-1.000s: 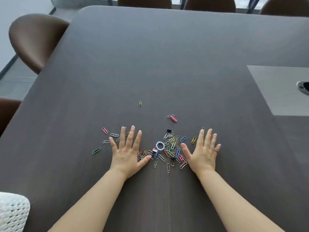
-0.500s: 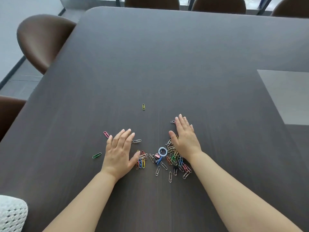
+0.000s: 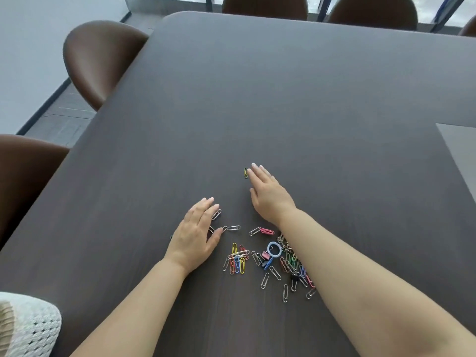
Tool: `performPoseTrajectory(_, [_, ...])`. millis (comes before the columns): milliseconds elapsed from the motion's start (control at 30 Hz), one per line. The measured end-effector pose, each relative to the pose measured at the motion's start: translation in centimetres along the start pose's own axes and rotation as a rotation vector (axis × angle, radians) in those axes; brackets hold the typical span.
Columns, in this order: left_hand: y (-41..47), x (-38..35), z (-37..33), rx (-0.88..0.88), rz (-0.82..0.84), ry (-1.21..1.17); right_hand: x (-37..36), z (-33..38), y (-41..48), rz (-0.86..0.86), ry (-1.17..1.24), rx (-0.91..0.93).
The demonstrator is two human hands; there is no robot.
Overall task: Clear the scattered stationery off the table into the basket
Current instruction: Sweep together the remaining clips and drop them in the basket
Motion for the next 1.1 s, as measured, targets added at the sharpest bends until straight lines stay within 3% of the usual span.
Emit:
performPoseTrajectory(100, [0.2, 0.4, 1.8, 0.086, -0.006, 0.078, -1.1, 1.2, 2.5, 0.162, -0.148, 0.006])
performPoseTrajectory(200, [-0.2, -0.2, 2.7, 0.149, 0.087, 0.124, -2.0, 1.2, 1.2, 0.202, -0.193, 0.021])
performPoseTrajectory(400, [-1.9, -2.0, -2.4, -0.103, 0.106, 0.031, -2.6, -0.8, -8.2, 0.187, -0.151, 0.147])
performPoseTrajectory(467, [-2.7, -2.0, -4.3, -0.144, 0.055, -0.032, -1.9, -1.7, -11.6, 0.104, -0.030, 0.119])
performPoseTrajectory(600, [-3.8, -0.8, -5.8, -0.191, -0.074, -0.049, 0.5, -4.2, -15.7, -0.282, 0.052, 0.041])
performPoseTrajectory(667, [-4.5, 0.1, -5.6, -0.164, -0.097, 0.034, 0.4, -5.2, -16.9, -0.290, 0.011, -0.019])
performPoseTrajectory(833, [-6.4, -1.4, -3.3, 0.064, 0.182, 0.279, -3.1, -6.6, -18.9, -0.051, -0.154, -0.198])
performPoseTrajectory(1000, [-4.1, -3.5, -5.3, -0.147, 0.314, 0.255, -3.3, -5.8, -16.0, -0.017, -0.205, -0.203])
performPoseTrajectory(1100, [-1.6, -4.1, -6.0, -0.157, 0.371, 0.253, -2.8, -5.4, -13.7, -0.006, -0.211, -0.129])
Point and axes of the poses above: each hand's wrist, its own y-axis towards the middle knuckle, its own x-axis out of the back of the hand, z = x × y, the point moved 5 cm from there along y, towards the middle knuckle, and after that the axes turned 6 degrees about -x, right-handed, at the moved point
